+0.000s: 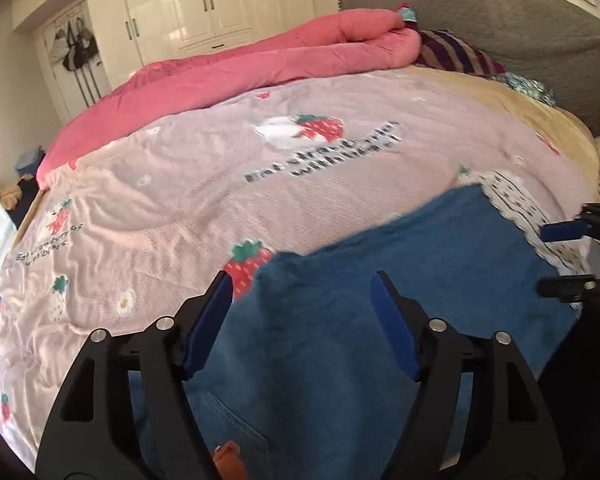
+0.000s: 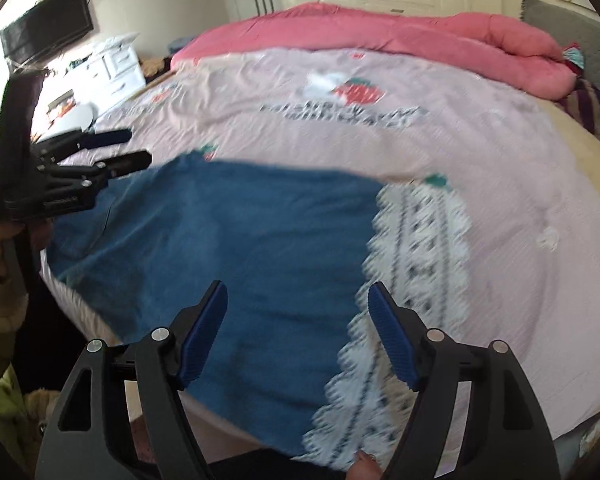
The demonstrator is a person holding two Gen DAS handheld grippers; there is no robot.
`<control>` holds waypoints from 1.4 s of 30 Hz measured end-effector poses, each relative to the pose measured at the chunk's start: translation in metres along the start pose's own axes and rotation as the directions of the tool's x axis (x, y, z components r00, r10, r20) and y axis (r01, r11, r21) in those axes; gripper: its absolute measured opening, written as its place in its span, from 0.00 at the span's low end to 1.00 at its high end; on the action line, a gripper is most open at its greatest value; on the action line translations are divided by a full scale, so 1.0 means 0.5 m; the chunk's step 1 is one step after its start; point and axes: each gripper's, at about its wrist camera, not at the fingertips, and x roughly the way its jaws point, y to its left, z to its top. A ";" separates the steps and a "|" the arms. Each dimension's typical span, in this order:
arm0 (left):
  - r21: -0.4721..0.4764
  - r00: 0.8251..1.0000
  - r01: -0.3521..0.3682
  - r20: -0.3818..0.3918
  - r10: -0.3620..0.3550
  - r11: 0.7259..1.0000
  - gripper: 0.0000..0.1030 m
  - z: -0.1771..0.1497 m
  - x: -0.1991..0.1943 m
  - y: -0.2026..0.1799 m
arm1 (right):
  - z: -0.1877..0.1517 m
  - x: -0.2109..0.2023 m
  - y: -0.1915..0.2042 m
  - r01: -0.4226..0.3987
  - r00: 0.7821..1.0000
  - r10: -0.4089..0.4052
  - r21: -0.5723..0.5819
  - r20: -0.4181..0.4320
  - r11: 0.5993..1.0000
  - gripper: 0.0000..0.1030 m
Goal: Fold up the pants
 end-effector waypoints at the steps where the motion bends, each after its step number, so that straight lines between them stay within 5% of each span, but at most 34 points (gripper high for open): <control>1: 0.007 1.000 0.011 -0.002 -0.011 1.000 0.63 -0.007 -0.005 -0.010 | -0.006 0.003 0.003 0.004 1.000 -0.004 0.001 -0.010 1.000 0.71; 12: 0.050 0.997 0.065 -0.043 -0.063 0.997 0.65 -0.053 -0.014 -0.067 | -0.055 0.020 0.003 0.051 0.996 -0.050 0.018 -0.072 0.999 0.76; 19: 0.080 0.987 0.041 -0.159 -0.028 0.996 0.68 -0.129 0.056 -0.089 | -0.072 0.039 0.016 0.093 0.993 -0.095 -0.039 -0.068 0.995 0.80; 24: 0.018 0.988 0.060 -0.146 -0.056 0.998 0.73 -0.135 0.060 -0.070 | -0.057 0.022 0.023 0.100 0.993 -0.101 -0.032 -0.060 0.994 0.83; 28: -0.003 0.993 0.076 -0.096 -0.076 0.997 0.73 -0.117 0.017 -0.070 | -0.032 -0.028 0.018 0.154 0.988 -0.153 -0.014 0.035 0.988 0.90; 33: 0.020 0.992 0.124 -0.038 -0.124 0.992 0.82 -0.090 -0.033 -0.110 | 0.009 -0.046 -0.034 0.225 0.971 -0.228 0.043 0.067 0.973 0.91; 42: 0.112 0.983 0.181 -0.015 -0.181 0.977 0.86 -0.049 -0.045 -0.218 | 0.057 -0.045 -0.094 0.243 0.965 -0.247 0.056 0.091 0.968 0.92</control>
